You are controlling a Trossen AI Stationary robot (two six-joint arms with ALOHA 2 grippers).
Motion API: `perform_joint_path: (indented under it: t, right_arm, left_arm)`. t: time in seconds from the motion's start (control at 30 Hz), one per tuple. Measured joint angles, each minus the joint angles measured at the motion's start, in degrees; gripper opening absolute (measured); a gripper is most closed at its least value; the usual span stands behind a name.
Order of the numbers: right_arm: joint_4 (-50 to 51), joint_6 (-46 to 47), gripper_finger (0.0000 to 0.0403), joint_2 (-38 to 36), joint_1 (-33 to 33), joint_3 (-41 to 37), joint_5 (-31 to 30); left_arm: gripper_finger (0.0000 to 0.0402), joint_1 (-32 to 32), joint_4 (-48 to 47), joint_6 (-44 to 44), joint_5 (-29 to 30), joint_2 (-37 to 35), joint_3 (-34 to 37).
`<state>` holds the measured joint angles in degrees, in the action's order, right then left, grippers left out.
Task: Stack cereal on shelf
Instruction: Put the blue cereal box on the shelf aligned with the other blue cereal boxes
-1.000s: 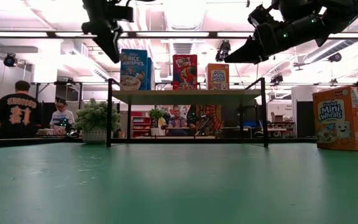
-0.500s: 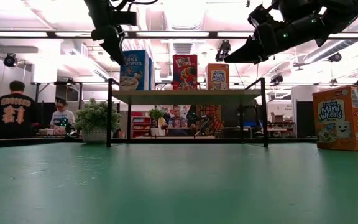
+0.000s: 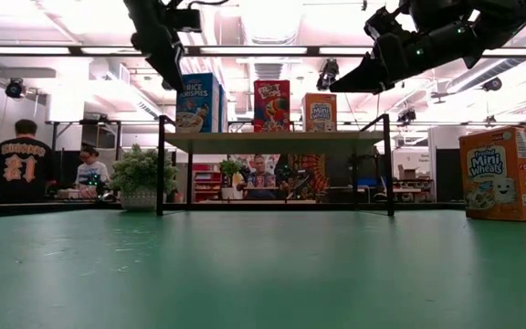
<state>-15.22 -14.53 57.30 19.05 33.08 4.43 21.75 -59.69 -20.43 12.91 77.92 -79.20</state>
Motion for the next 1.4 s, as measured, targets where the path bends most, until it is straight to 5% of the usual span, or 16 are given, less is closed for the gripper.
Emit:
perform_joint_path:
  t: [0.13, 0.33, 0.63, 1.4]
  right_arm:
    - [0.0, 0.4, 0.0013, 0.0, 0.0, 0.0, 0.0]
    - [0.0, 0.6, 0.0013, 0.0, 0.0, 0.0, 0.0]
    - [0.0, 0.9, 0.0013, 0.0, 0.0, 0.0, 0.0]
    - [-0.1, 1.1, 0.0013, 0.0, 0.1, 0.0, -0.1]
  left_arm:
    - [0.0038, -0.2, -3.3, 0.0, 2.3, -1.8, -1.2]
    - [0.0039, 0.6, -2.9, -0.1, 13.2, -6.0, -0.6]
    - [0.0024, 2.2, 4.8, -2.5, 16.5, -7.8, 3.9]
    - [0.0000, 2.0, 11.2, 2.1, 12.0, -6.8, 9.5]
